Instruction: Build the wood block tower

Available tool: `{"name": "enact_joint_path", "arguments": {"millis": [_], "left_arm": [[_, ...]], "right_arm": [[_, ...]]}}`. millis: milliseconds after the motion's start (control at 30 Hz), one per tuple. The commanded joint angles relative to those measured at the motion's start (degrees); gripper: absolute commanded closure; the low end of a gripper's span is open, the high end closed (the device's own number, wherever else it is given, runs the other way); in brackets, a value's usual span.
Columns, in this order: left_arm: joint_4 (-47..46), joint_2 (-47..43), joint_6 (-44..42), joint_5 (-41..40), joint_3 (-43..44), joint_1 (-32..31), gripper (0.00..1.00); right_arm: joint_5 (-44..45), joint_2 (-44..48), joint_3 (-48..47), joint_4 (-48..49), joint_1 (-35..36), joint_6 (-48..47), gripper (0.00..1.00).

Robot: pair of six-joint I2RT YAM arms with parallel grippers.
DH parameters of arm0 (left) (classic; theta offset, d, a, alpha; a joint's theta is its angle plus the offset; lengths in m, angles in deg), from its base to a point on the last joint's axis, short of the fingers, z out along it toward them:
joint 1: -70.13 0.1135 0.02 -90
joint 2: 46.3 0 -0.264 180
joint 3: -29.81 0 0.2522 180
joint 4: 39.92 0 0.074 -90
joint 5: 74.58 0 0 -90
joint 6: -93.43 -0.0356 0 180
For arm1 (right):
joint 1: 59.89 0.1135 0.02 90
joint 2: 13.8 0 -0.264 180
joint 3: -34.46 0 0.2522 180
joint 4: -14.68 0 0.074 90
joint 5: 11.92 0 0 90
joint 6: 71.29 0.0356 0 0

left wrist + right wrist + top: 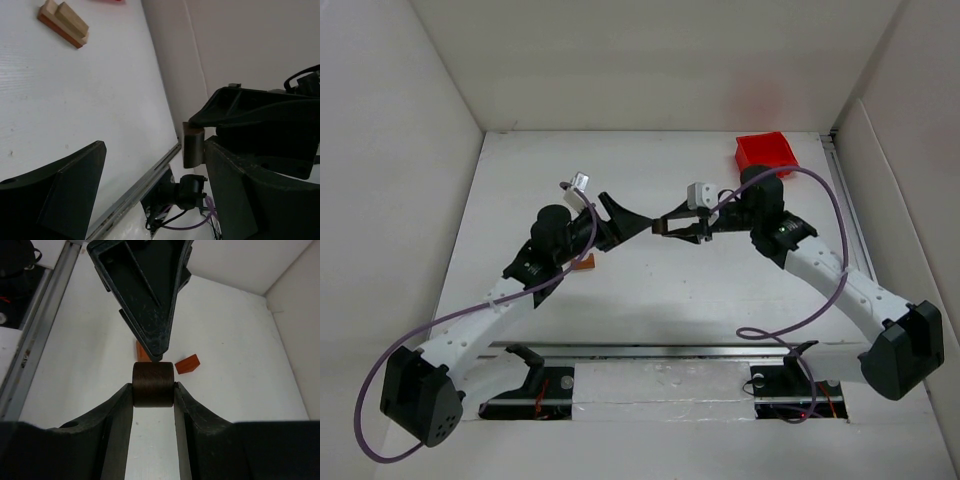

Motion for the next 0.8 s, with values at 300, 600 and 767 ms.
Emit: {"name": "enact_joint_path", "arguments": {"millis": [300,600,767], "left_arm": [[-8.05,-1.92,1.31,3.96,0.69,-1.54,0.54],[-7.96,-1.31,0.70,5.55,1.04,-1.54,0.78],[-6.38,0.10,-0.71,6.25,2.79,-1.54,0.85]], "right_arm": [[5.93,-2.61,-2.97,2.25,4.41,1.08,1.00],[6.47,-6.04,-5.60,2.02,3.89,1.00,1.00],[8.30,-8.24,-8.58,-4.22,5.29,-1.72,1.00]]}}
